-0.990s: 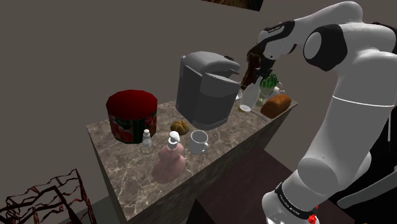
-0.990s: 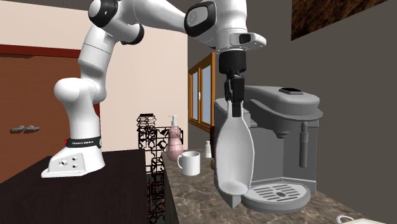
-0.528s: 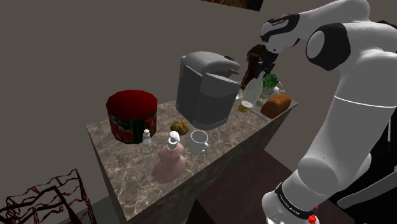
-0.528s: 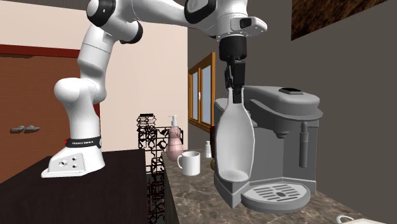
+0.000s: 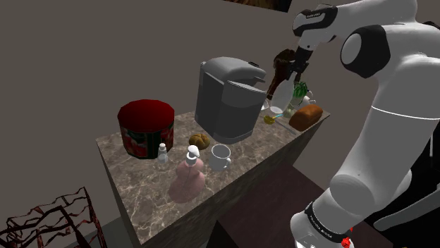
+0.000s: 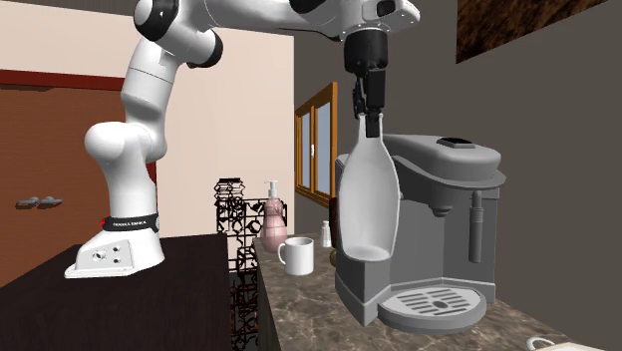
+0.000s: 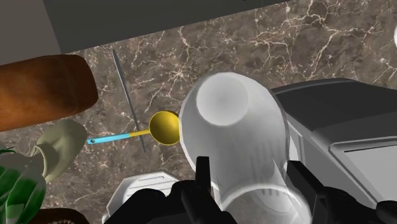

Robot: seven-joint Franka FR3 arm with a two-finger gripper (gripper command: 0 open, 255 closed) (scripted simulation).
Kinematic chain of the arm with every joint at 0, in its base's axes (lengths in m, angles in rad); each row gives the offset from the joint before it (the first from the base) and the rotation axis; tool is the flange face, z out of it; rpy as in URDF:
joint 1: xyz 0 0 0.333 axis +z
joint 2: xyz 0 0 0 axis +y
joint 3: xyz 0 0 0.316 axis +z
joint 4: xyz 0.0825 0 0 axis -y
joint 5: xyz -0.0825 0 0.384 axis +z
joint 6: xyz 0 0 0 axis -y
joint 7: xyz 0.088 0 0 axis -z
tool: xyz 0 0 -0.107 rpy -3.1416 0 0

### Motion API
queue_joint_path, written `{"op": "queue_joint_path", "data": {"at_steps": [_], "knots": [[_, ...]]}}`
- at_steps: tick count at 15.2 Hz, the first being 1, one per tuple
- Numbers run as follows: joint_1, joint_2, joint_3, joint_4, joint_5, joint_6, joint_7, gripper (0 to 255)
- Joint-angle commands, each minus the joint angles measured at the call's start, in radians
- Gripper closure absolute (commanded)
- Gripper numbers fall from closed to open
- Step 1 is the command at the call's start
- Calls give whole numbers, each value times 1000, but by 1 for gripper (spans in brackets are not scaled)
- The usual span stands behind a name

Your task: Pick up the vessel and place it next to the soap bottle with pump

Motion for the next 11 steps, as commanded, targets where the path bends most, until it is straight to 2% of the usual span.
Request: {"op": "queue_joint_path", "data": {"at_steps": [1, 11], "knots": [[2, -7, -1, 20, -5, -26, 5, 255], [-18, 6, -5, 173, -1, -166, 10, 255]]}}
